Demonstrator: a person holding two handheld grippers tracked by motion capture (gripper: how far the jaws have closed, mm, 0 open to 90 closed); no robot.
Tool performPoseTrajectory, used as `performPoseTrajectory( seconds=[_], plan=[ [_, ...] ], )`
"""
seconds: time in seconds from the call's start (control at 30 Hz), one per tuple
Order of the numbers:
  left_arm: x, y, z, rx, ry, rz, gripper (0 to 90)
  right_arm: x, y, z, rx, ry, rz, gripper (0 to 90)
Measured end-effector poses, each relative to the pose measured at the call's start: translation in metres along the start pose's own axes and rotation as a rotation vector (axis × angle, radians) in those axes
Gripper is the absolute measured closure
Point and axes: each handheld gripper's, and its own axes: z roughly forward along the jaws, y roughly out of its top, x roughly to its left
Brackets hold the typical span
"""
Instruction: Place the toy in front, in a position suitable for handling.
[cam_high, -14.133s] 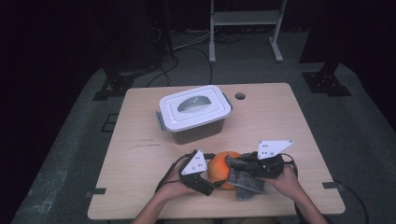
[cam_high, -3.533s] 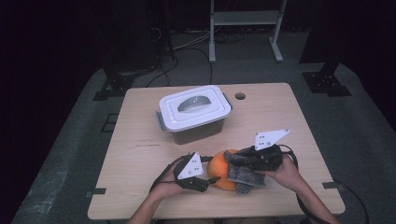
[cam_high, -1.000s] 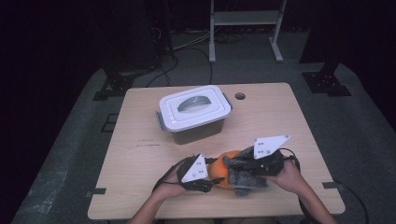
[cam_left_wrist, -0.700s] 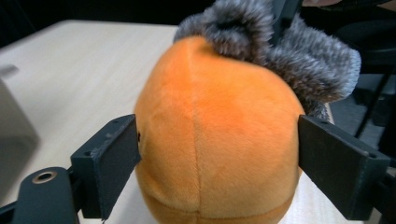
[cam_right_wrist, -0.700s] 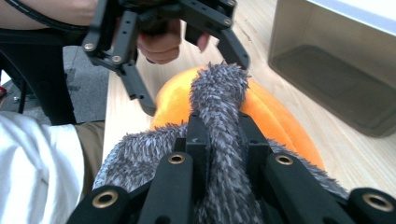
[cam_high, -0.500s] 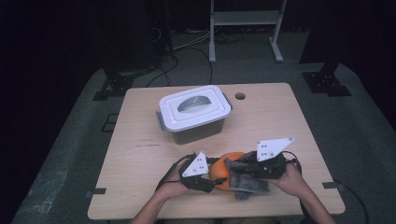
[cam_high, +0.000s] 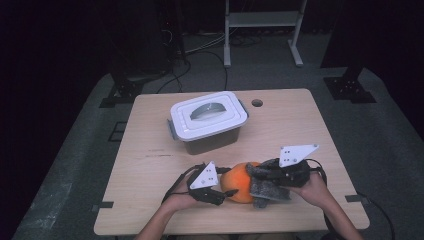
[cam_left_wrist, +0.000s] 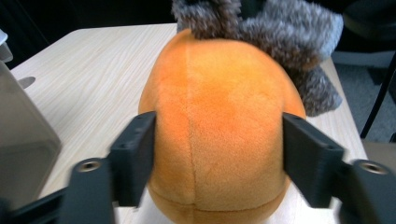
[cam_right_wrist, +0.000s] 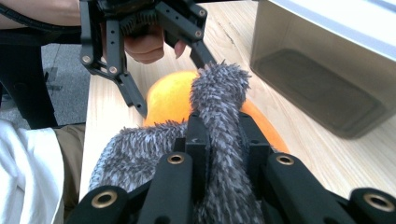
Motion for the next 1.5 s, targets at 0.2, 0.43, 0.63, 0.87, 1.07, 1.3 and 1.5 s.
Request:
performPoseTrajectory(
  seconds=[0.2, 0.43, 0.63, 0.87, 1.07, 1.3, 1.5],
  plan=[
    [-0.002, 0.002, 0.010, 0.017, -0.026, -0.048, 12.2, 0.011, 0.006, 0.011, -0.009, 0.029, -0.018, 77.3],
    [0.000, -0.004, -0.002, 0.028, 0.005, 0.045, 35.5, 0.007, 0.006, 0.012, -0.027, 0.043, -0.009, 77.5],
    [0.004, -0.012, -0.008, 0.024, -0.008, 0.043, 35.8, -0.008, -0.018, 0.001, -0.045, 0.016, 0.079, 77.5],
    [0.003, -0.015, -0.008, 0.032, -0.028, 0.078, 35.6, -0.003, 0.002, 0.008, -0.088, 0.047, 0.050, 77.4],
    [0.007, -0.022, -0.014, 0.035, -0.030, 0.063, 35.8, -0.007, -0.008, 0.012, -0.088, 0.062, 0.075, 77.4],
    [0.009, -0.024, -0.015, 0.033, -0.035, 0.051, 35.5, -0.014, -0.035, -0.008, -0.054, 0.003, 0.137, 77.1],
    [0.008, -0.024, -0.014, 0.028, -0.042, 0.048, 35.2, -0.014, -0.026, -0.013, -0.121, 0.017, 0.141, 77.1]
  ],
)
